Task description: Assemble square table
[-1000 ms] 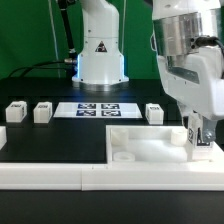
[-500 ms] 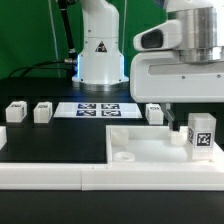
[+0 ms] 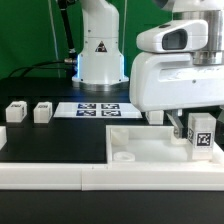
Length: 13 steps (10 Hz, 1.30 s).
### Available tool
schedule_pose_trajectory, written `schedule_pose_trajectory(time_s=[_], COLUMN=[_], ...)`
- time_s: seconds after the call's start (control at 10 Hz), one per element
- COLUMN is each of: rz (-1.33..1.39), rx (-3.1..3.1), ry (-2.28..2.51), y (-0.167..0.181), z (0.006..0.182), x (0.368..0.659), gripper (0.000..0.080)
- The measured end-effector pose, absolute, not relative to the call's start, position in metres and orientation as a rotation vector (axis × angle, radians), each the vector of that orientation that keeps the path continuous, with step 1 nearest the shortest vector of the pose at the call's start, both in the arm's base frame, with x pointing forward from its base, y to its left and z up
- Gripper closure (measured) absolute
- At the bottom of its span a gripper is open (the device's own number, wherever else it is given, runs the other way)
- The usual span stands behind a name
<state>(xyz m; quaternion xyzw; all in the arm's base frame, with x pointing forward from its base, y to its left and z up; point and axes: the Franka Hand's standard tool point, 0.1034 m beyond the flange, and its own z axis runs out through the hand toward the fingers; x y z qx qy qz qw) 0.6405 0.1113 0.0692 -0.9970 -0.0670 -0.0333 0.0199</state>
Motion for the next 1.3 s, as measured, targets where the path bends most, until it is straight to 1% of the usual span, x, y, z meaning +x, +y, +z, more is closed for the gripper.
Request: schedule_pose_trajectory(time_s=[0.1,0.2,0.3,0.7,0.9,1.1,1.3], rz=[-0.1,-0.097,-0.091,-0.056,-0.032,-0.003,0.06], rx=[-3.096,-3.093,-3.073,-2.868,-2.741,-2.585,-2.262], ry=[-0.057,0.057,0.335,1.114,1.389,1.644,2.023], y=[0.1117,0.1122,0.1121,0.105,0.1048,0.1045,0.1048], z=[0.0692,0.0691,0.0692,0.0681,0.067,0.0667,0.066], x=[0.6404,0.6402,0.6402,0.6394,0.6374,0.6354,0.6315], gripper=[0.0511,0.0511,0.0511,0.0511,0.0511,0.0509,0.0509])
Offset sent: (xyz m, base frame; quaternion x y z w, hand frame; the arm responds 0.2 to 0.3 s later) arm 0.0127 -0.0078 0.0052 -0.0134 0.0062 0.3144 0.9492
